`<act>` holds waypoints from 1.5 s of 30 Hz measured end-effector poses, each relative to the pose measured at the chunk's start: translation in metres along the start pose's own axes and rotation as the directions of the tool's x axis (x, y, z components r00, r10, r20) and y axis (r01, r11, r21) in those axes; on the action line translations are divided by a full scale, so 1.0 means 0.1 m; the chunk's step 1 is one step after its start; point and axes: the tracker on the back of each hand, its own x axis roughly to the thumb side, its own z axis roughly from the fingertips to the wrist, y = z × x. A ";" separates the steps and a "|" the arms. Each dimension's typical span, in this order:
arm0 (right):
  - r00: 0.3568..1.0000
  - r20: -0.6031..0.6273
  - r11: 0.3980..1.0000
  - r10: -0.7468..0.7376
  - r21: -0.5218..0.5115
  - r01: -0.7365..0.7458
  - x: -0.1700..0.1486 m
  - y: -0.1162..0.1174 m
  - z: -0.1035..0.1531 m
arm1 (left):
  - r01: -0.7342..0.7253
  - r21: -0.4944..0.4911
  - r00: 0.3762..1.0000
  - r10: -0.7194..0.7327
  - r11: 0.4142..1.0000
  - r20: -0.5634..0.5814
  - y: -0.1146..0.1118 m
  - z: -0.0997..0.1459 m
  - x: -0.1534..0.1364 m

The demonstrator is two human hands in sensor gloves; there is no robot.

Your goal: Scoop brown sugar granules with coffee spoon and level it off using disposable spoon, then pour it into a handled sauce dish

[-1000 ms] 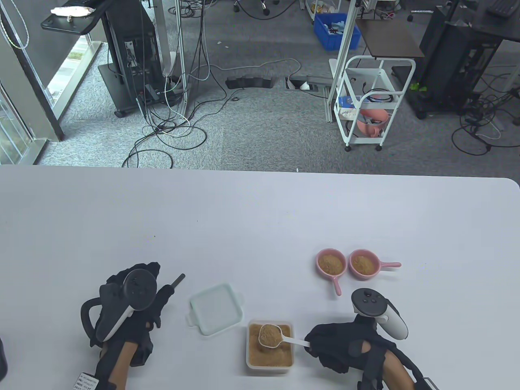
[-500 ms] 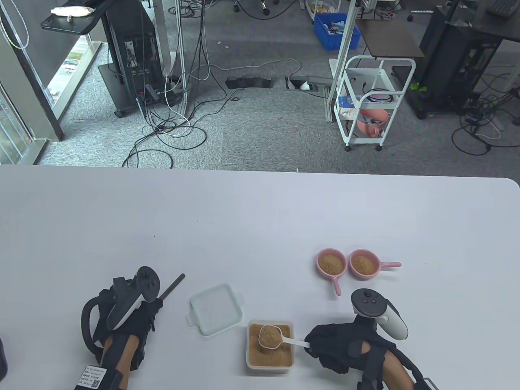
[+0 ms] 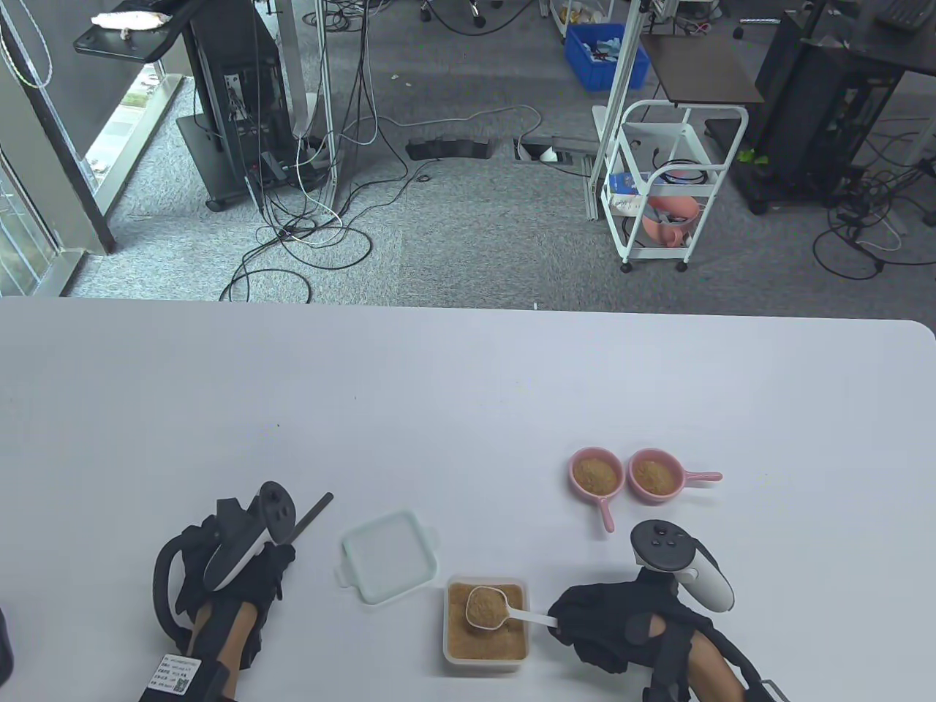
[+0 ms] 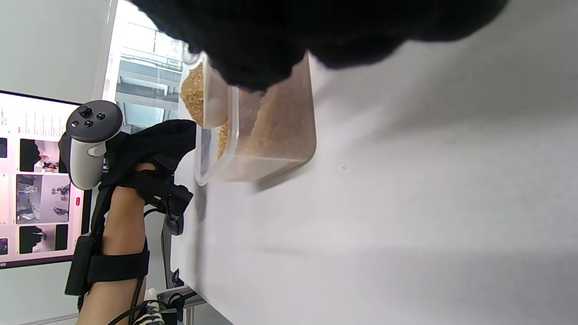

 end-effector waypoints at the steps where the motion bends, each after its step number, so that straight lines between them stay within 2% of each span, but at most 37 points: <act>1: 1.000 0.000 1.000 0.001 0.000 -0.001 0.00 0.00 0.00 | -0.002 0.000 1.000 0.002 1.000 0.000 0.00 0.00 0.00; 12: 1.000 -0.011 1.000 0.009 0.000 -0.009 0.00 0.01 0.00 | -0.081 -0.027 0.997 0.081 0.996 -0.008 -0.01 -0.01 -0.03; 27: 1.000 -0.007 1.000 -0.003 -0.002 0.003 0.01 0.02 0.00 | -0.071 -0.020 0.996 0.072 0.997 0.043 -0.01 -0.01 0.04; 32: 1.000 0.002 1.000 -0.016 -0.008 0.016 0.02 0.00 0.02 | -0.109 0.036 0.991 0.106 0.993 0.083 0.09 0.05 0.08; 36: 1.000 0.003 1.000 -0.030 -0.005 0.030 0.02 0.00 0.02 | -0.184 0.083 0.973 0.169 0.979 0.157 0.21 0.16 0.14; 39: 0.999 0.003 0.999 -0.036 0.001 0.036 0.02 0.00 0.02 | -0.266 0.097 0.938 0.235 0.959 0.255 0.31 0.30 0.21; 45: 0.998 0.011 0.998 -0.058 0.012 0.058 0.02 0.00 0.03 | -0.383 0.077 0.824 0.303 0.920 0.480 0.46 0.73 0.50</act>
